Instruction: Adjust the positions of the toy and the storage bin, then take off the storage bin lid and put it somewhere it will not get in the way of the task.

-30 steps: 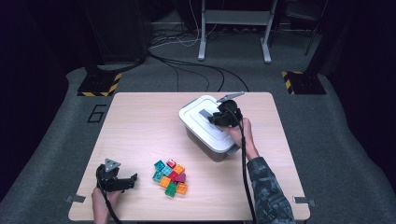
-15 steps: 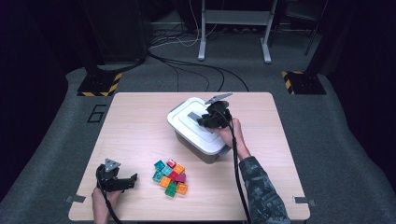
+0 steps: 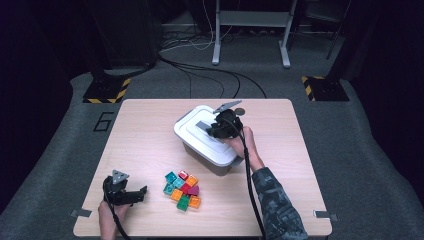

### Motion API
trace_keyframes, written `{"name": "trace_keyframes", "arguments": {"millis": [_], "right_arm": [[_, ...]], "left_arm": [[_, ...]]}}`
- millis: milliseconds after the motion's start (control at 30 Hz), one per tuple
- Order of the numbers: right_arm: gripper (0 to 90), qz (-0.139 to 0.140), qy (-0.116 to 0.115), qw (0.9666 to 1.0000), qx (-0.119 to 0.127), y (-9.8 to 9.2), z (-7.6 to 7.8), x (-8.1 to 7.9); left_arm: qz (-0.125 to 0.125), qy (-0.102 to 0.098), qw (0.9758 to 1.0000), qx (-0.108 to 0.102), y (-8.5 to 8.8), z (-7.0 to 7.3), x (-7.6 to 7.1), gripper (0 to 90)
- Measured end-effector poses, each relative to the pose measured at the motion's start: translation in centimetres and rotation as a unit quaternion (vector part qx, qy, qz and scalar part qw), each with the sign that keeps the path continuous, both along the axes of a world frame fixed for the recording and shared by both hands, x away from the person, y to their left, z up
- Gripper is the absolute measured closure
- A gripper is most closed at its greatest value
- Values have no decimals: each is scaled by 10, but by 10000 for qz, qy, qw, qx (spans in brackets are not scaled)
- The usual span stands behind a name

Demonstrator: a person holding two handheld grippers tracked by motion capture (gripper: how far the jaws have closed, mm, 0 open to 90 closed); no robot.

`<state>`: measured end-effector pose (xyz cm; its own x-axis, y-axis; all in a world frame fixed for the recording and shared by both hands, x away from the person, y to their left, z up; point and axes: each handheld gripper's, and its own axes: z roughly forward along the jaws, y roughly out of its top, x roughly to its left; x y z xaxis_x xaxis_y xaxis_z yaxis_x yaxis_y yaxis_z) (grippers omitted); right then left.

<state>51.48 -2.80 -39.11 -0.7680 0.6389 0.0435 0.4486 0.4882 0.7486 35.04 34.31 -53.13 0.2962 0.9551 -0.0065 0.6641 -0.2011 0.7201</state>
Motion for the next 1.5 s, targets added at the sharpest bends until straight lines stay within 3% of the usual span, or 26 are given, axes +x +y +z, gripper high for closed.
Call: {"name": "trace_keyframes", "arguments": {"millis": [133,667,1267,1500], "right_arm": [[662,-94,-207,9994,-279,7,1,-4],[667,-221,-147,9993,-256,-7,1,-14],[664,-206,-211,9987,-415,-5,3,-15],[667,-326,-264,9982,-419,-3,3,-20]], "left_arm": [[-4,2,10000,2,0,0,0,8],[-2,1,10000,0,0,0,0,8],[12,-3,10000,9,0,0,0,8],[18,-10,10000,2,0,0,0,8]]}}
